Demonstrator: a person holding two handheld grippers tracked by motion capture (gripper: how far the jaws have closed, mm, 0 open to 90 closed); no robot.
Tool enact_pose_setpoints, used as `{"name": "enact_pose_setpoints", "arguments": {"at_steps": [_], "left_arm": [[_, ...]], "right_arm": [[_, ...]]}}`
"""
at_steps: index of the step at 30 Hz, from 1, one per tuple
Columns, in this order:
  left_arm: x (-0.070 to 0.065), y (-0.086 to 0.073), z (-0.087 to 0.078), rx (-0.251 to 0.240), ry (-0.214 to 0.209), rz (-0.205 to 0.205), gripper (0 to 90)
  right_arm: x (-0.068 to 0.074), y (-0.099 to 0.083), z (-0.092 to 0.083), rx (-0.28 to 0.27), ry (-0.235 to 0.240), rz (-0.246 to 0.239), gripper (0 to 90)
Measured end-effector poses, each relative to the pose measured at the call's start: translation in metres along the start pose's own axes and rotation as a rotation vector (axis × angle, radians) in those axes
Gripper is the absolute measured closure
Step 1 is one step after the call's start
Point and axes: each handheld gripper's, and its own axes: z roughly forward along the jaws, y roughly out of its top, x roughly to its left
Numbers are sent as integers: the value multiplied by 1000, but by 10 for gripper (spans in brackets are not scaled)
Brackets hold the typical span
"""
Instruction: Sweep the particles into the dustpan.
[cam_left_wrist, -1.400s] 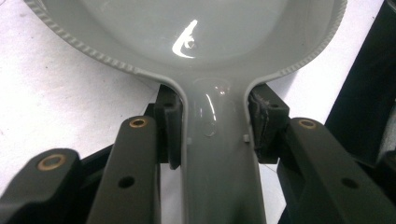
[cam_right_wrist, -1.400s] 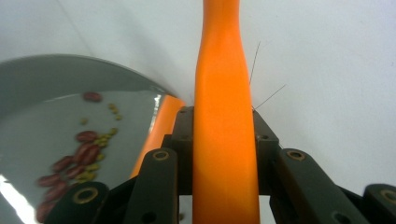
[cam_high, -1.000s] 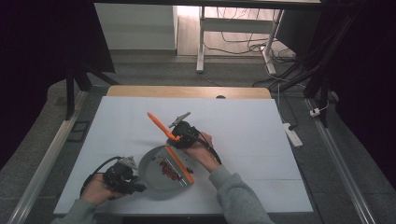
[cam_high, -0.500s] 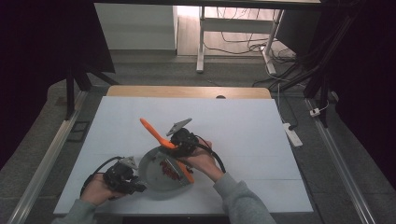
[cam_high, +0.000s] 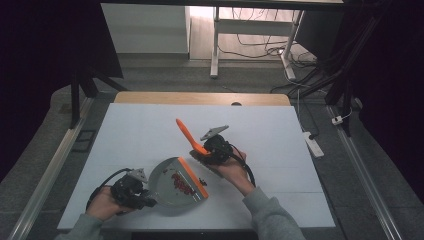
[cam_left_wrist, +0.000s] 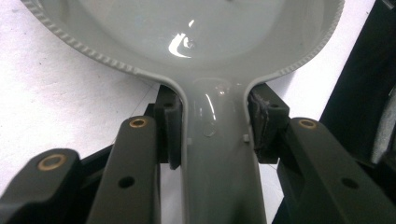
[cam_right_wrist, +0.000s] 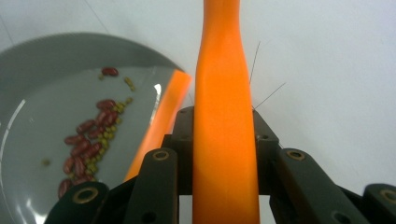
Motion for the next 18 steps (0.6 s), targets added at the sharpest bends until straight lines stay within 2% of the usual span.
{"name": "enact_pose_setpoints", "arguments": {"at_steps": [9, 18], "left_arm": [[-2, 1, -1, 4, -1, 3, 613], [-3, 1, -1, 5, -2, 5, 613]], "right_arm": [[-2, -14, -4, 15, -12, 20, 709], [2, -15, 3, 46, -1, 26, 709]]}}
